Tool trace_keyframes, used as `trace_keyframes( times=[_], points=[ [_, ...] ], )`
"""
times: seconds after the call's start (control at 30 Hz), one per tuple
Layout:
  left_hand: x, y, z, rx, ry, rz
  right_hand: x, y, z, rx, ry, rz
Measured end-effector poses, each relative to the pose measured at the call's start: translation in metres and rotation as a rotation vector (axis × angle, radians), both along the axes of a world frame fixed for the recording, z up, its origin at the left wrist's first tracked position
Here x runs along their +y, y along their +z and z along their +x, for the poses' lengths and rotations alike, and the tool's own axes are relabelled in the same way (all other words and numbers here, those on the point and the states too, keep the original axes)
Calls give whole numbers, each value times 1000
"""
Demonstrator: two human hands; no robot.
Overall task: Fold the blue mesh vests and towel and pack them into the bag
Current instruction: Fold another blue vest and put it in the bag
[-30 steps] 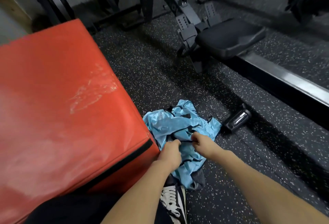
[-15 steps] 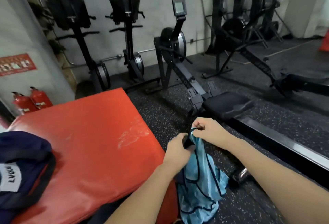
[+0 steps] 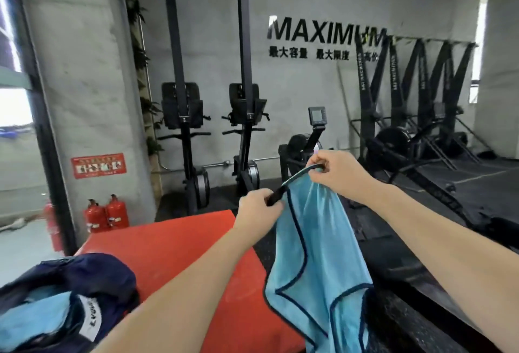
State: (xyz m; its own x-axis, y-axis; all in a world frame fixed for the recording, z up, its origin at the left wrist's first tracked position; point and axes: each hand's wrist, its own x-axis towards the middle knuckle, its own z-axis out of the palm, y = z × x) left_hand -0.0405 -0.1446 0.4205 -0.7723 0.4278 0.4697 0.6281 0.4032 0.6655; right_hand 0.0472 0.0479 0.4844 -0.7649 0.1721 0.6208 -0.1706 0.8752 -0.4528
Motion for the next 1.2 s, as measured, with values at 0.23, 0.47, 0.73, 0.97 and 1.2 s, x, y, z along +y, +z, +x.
trace_keyframes(
  times=[0.23, 0.47, 0.73, 0.97, 1.2],
  points=[
    [-98, 139, -25, 298, 88, -157, -42, 86, -13, 47, -9, 109],
    [-171, 207, -36, 490, 235, -231, -88, 120, -32, 86, 41, 164],
    [-204, 196, -54, 458, 235, -307, -115, 103, -81, 216, 6, 121],
    [-196, 178, -83, 354, 208, -266, -117, 87, -144, 190, 71, -244],
    [-211, 129, -128, 233, 279, -209, -145, 69, -225, 95, 1, -40]
  ],
)
